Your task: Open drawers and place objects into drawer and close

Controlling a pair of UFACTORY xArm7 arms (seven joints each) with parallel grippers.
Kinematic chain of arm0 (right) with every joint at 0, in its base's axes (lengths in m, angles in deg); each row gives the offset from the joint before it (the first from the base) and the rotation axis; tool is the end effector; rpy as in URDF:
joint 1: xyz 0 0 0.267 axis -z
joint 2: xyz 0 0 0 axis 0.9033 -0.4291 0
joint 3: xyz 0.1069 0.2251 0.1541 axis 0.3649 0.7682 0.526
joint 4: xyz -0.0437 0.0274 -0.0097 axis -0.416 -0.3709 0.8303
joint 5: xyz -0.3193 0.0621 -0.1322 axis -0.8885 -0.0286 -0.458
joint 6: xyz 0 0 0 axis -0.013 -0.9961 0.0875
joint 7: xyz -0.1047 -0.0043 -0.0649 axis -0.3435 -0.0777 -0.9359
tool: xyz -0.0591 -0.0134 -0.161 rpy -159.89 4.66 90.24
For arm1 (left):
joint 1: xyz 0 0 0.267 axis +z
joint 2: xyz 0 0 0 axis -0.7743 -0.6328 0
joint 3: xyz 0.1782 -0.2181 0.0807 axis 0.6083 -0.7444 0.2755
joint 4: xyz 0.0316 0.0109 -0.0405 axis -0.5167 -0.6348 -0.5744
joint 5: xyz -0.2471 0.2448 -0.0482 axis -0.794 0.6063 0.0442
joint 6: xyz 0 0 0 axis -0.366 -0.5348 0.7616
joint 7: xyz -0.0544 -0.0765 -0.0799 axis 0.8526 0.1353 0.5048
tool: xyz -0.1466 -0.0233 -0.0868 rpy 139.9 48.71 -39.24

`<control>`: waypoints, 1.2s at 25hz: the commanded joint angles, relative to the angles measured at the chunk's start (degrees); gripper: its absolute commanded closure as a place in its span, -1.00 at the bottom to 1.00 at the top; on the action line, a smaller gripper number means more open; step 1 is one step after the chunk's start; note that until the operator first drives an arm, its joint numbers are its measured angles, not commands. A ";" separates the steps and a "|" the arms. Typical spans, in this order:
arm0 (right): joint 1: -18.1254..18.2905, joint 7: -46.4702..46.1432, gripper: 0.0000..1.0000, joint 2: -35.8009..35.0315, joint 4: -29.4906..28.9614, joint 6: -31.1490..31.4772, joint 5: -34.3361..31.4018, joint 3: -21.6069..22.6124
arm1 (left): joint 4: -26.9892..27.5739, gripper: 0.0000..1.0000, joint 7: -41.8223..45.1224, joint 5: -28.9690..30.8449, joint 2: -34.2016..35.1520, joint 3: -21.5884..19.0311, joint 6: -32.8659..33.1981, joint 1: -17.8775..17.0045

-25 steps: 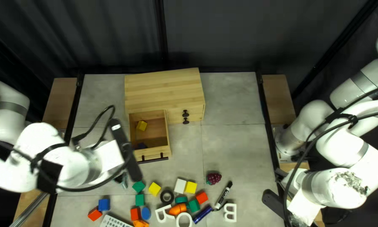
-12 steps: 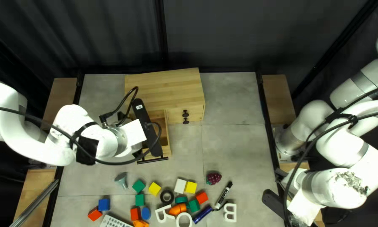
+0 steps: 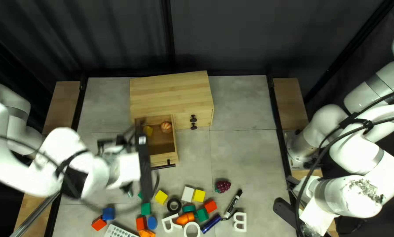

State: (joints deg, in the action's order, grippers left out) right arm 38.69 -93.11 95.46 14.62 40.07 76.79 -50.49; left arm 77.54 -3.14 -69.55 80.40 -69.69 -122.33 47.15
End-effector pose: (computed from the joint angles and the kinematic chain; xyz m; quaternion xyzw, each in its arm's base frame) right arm 0.1385 0.2303 0.2296 0.9102 0.4066 -0.0608 0.0507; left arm 0.3639 -0.1915 0.1942 -0.9798 0.1181 -0.0275 0.1593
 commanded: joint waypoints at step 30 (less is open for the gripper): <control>0.00 0.00 -1.00 0.00 0.00 0.00 0.00 0.00 | -19.63 -1.00 -23.83 -24.62 -5.00 -1.72 31.64 -4.10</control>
State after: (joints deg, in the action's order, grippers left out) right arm 38.69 -93.11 95.46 14.62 40.07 76.79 -50.49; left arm 59.20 -25.65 -92.91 74.88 -71.97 -92.12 42.59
